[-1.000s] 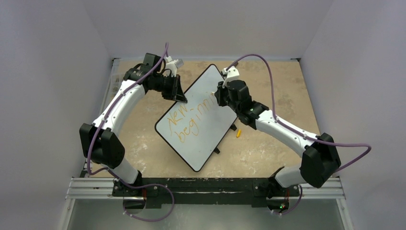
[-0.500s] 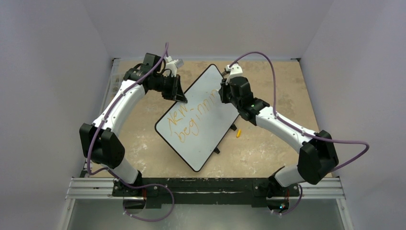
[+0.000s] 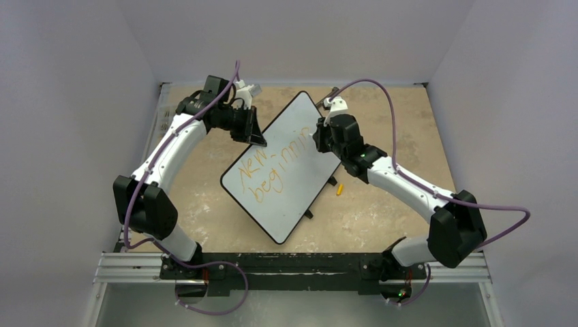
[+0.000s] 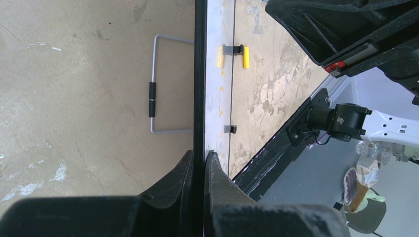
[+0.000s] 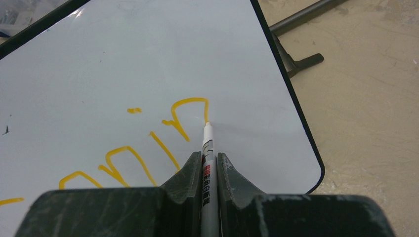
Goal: Write a sentence on the whiteboard
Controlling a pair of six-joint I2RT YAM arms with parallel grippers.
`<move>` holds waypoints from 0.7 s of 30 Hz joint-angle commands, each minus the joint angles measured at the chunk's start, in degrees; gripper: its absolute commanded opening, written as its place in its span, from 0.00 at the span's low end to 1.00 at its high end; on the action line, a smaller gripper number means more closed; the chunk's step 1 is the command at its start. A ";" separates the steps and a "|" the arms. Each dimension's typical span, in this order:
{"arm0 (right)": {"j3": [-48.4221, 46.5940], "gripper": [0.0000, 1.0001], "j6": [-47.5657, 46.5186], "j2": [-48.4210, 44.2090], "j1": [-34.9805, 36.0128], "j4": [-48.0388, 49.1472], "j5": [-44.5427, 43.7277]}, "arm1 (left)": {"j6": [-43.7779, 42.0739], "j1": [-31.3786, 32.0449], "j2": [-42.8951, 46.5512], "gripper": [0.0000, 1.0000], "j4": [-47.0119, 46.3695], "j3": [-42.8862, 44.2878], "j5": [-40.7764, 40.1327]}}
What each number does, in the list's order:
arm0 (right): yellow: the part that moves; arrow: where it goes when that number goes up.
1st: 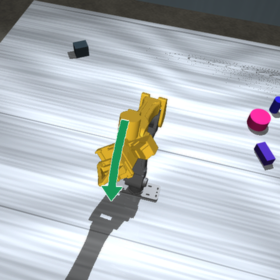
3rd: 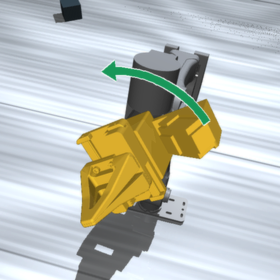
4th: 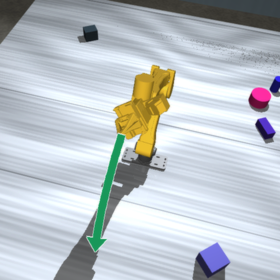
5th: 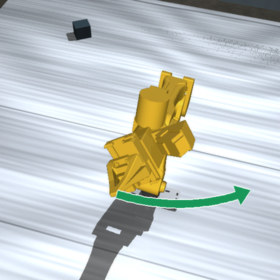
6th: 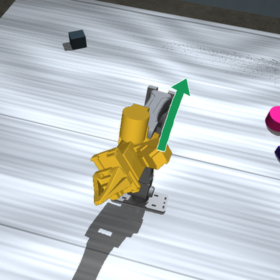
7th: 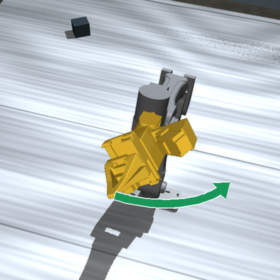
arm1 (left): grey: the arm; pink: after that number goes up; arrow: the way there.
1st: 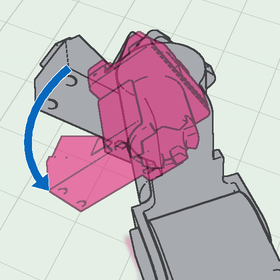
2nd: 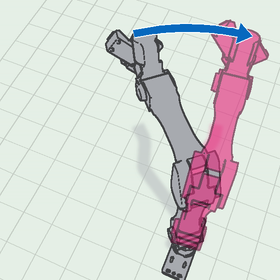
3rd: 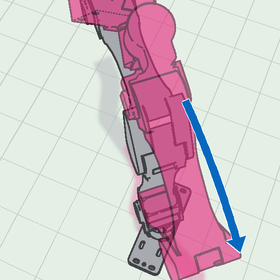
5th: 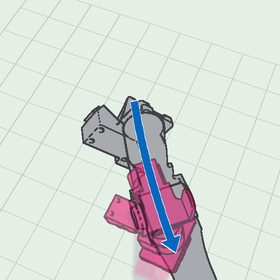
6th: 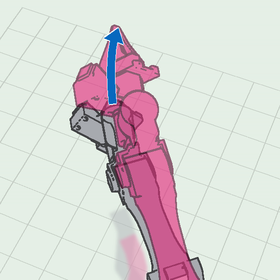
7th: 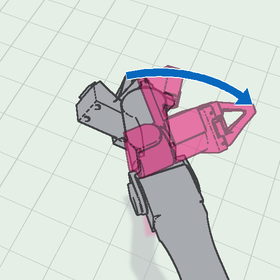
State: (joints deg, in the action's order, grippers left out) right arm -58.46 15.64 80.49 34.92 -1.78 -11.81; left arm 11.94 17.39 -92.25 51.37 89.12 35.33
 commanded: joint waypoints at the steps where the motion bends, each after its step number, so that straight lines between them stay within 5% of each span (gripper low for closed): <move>1: -1.16 0.00 0.64 -2.46 0.28 -0.60 0.96 | -3.51 -0.18 0.87 0.00 -1.20 0.51 -6.33; 21: -10.65 0.00 -0.95 1.55 -6.09 -1.37 4.36 | -3.77 -0.18 0.44 0.00 -1.02 0.70 -6.84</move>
State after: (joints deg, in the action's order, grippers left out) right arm -66.37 15.35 80.34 29.12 -4.64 -9.50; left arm 11.35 17.43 -92.25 51.11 89.12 35.81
